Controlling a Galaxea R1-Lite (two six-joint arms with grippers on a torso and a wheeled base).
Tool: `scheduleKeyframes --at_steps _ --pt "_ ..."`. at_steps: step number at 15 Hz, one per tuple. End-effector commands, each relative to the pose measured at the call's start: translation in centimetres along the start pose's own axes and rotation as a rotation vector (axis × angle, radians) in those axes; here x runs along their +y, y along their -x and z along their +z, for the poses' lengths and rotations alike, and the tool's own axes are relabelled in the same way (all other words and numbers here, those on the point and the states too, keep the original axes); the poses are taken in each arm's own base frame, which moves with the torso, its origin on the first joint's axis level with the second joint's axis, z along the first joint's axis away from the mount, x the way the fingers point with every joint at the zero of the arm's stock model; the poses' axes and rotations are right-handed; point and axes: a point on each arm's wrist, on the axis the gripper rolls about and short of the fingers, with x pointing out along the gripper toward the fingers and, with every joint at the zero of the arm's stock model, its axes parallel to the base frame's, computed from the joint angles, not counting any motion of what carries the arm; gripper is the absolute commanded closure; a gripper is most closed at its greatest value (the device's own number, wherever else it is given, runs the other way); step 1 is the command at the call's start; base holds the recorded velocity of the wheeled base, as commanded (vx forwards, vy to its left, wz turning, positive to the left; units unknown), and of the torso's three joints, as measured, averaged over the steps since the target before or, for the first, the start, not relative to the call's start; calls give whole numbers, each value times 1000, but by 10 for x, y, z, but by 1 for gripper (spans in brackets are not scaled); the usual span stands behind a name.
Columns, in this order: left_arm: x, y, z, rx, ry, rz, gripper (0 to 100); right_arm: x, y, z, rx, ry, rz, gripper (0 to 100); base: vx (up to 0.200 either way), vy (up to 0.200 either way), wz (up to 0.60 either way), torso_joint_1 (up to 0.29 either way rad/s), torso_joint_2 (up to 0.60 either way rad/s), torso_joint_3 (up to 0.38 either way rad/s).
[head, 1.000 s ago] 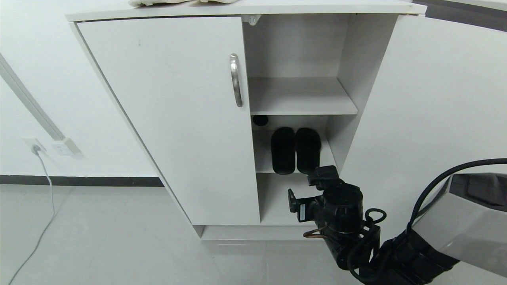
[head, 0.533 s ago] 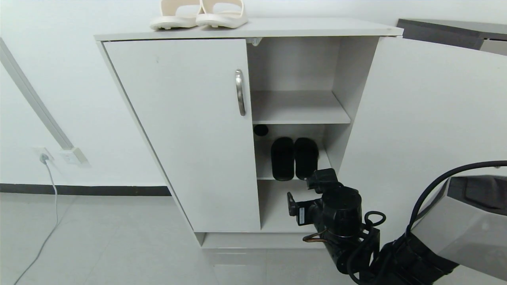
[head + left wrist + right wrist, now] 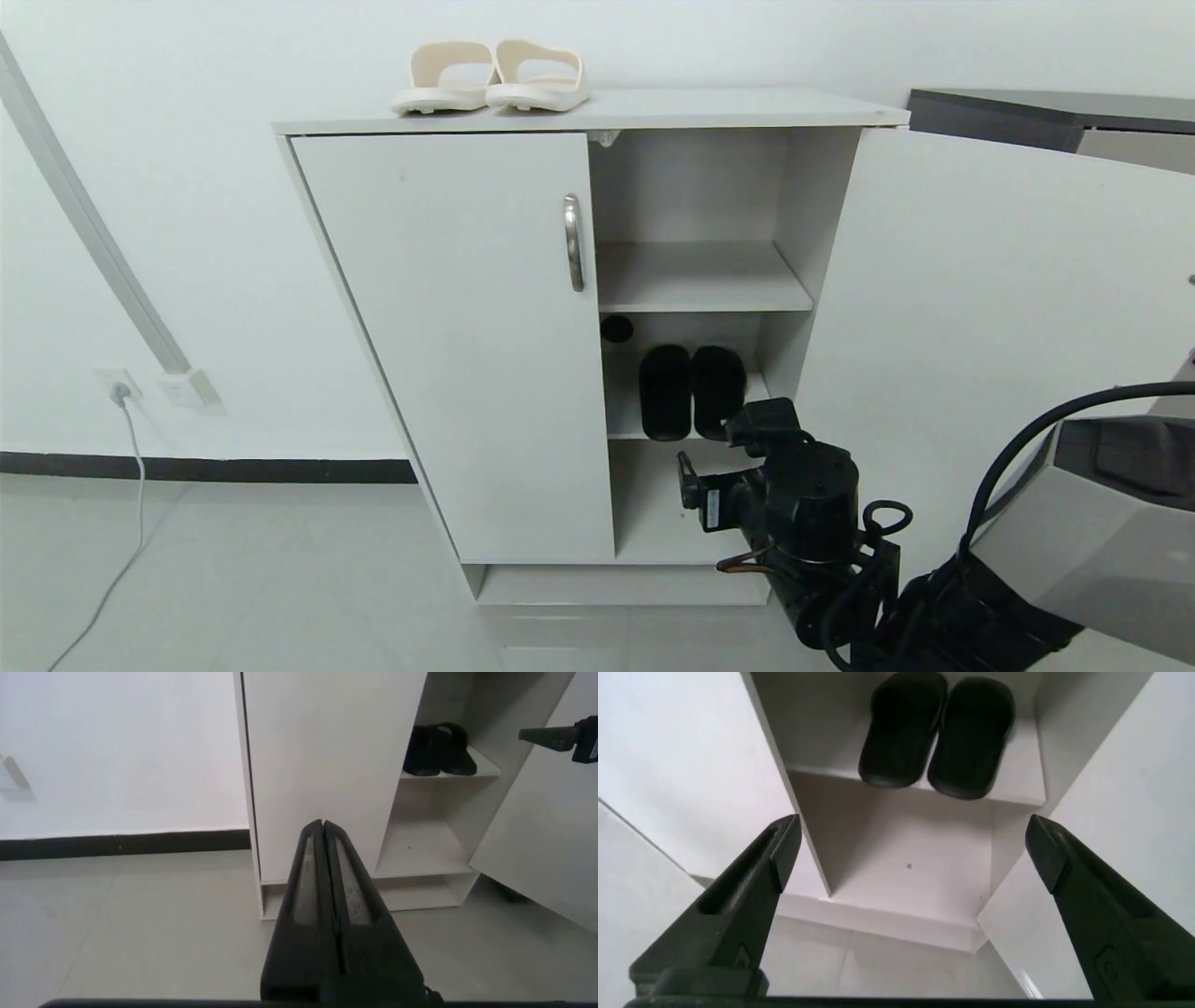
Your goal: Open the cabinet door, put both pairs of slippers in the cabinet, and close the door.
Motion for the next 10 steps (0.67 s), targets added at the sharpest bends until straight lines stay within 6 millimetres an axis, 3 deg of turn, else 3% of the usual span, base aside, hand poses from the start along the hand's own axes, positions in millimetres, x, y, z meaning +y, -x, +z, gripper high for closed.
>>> scheduleKeyframes --at_steps 1,5,10 --pt "0 0 0 1 1 1 100 -1 0 -4 10 7 5 0 0 0 0 0 0 0" --pt "0 0 0 1 2 2 100 -2 5 -8 15 32 54 0 0 0 0 0 0 0" --pt "0 0 0 1 2 8 100 -3 5 -11 24 39 54 0 0 200 0 7 2 3"
